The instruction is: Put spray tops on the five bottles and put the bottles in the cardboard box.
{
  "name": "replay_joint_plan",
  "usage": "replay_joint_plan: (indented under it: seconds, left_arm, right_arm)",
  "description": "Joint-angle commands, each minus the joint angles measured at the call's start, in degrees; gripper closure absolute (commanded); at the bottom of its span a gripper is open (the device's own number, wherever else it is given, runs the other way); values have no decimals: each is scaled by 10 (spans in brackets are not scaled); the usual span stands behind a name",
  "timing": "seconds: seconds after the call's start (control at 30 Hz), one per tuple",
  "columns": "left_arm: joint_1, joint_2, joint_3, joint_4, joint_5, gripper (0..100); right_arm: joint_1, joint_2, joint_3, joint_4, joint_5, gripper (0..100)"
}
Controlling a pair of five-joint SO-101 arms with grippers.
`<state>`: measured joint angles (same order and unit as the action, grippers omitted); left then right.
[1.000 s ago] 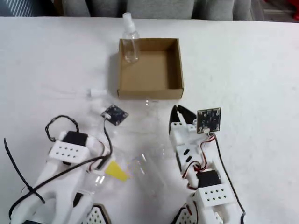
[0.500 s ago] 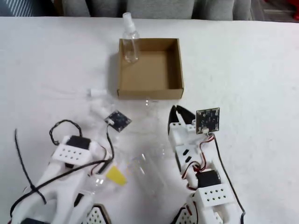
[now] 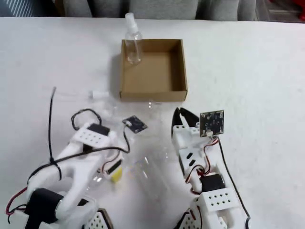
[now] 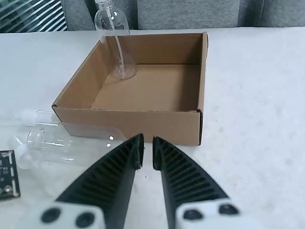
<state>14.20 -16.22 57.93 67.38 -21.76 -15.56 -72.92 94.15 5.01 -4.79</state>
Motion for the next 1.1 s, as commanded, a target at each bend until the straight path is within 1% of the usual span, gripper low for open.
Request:
replay_joint_plan:
  seconds: [0.0,0.1,0.17,0.23,0.33,0.43,0.57,0.63,0.73,0.9,1.07]
  left_arm:
    - [14,-58,-81,113,-3,979]
    - [13,-109,-122,178,-3,979]
    - [10,-143,-142,203,-2,979]
    - [-13,-172,-150,209,0,979]
    - [-74,-202,-149,188,44,979]
    - [-163,-210,-149,132,88,978]
    - [-286,-210,-124,10,181,977]
    - [-329,-210,-97,-56,222,976]
    - [-365,-210,-47,-134,260,976]
    - [-432,-209,5,-220,273,976]
    - [-507,-208,21,-268,273,976]
  right_arm:
    - [-1,-2,-5,-10,7,984]
    - [-1,-2,-5,-10,7,984]
    - [-1,-2,-5,-10,7,984]
    - [-1,-2,-5,-10,7,984]
    - [-1,-2,-5,-10,7,984]
    - [-1,-2,-5,-10,7,984]
    - [-2,-2,-5,-10,7,984]
    - [-2,-2,-5,-10,7,984]
    - [-2,-2,-5,-10,7,984]
    - [-2,-2,-5,-10,7,984]
    - [-2,-2,-5,-10,7,984]
